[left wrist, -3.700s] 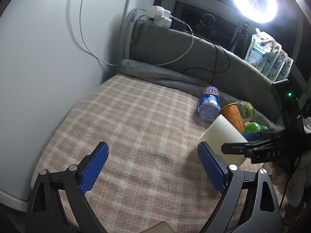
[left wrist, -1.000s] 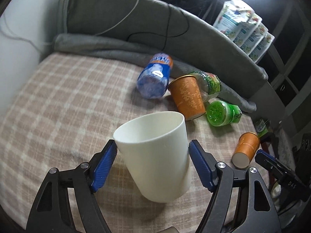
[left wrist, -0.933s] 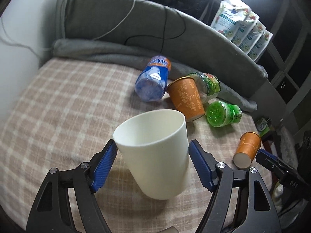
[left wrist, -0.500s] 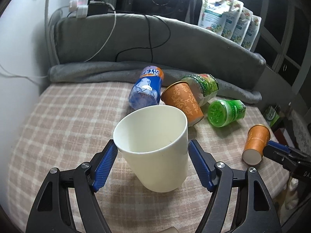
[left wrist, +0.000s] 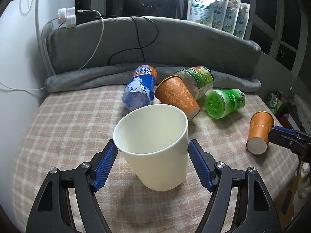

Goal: Flip cup upright
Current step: 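Lower the upright white cup onto the tablecloth with the right gripper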

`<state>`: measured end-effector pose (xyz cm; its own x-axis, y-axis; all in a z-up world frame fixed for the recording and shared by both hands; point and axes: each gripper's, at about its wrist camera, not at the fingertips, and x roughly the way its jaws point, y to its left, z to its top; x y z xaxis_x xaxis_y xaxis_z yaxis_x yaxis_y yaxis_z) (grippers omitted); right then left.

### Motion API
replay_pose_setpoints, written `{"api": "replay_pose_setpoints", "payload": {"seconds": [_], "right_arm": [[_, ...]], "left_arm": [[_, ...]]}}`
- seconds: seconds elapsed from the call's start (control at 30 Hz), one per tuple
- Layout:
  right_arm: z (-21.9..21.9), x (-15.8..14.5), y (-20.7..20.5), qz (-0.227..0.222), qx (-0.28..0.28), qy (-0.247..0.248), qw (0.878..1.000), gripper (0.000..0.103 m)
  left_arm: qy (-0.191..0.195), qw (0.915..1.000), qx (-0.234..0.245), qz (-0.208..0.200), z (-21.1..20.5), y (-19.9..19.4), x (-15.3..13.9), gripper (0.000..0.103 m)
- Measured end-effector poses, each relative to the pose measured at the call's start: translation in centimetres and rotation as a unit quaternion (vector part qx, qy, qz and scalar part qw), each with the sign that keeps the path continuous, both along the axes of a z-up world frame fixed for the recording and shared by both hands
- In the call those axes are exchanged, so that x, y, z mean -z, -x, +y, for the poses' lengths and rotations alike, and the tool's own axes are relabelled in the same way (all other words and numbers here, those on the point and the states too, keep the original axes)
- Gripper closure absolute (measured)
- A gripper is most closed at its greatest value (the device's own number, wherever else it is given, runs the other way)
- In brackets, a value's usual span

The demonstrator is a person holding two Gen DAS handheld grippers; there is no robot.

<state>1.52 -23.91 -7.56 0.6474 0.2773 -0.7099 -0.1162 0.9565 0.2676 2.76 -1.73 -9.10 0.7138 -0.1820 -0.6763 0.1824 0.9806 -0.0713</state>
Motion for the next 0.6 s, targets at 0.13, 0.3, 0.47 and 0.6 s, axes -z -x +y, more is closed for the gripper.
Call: {"api": "replay_pose_setpoints", "payload": {"seconds": [0.13, 0.3, 0.47, 0.6], "right_arm": [[-0.1, -0.1, 0.0, 0.000, 0.000, -0.001, 1.000, 0.032], [0.0, -0.3, 0.1, -0.005, 0.002, 0.001, 1.000, 0.032], [0.0, -0.5, 0.4, -0.007, 0.004, 0.002, 1.000, 0.032], [-0.2, -0.5, 0.6, -0.008, 0.007, 0.001, 1.000, 0.032]], "left_arm": [[-0.002, 1.0000, 0.006, -0.003, -0.3, 0.2, -0.1, 0.030], [-0.005, 0.9998, 0.020, -0.003, -1.0, 0.7, -0.1, 0.032], [0.000, 0.9997, 0.025, 0.001, -1.4, 1.0, 0.0, 0.033], [0.006, 0.9996, 0.026, 0.005, -1.2, 1.1, 0.0, 0.033]]}}
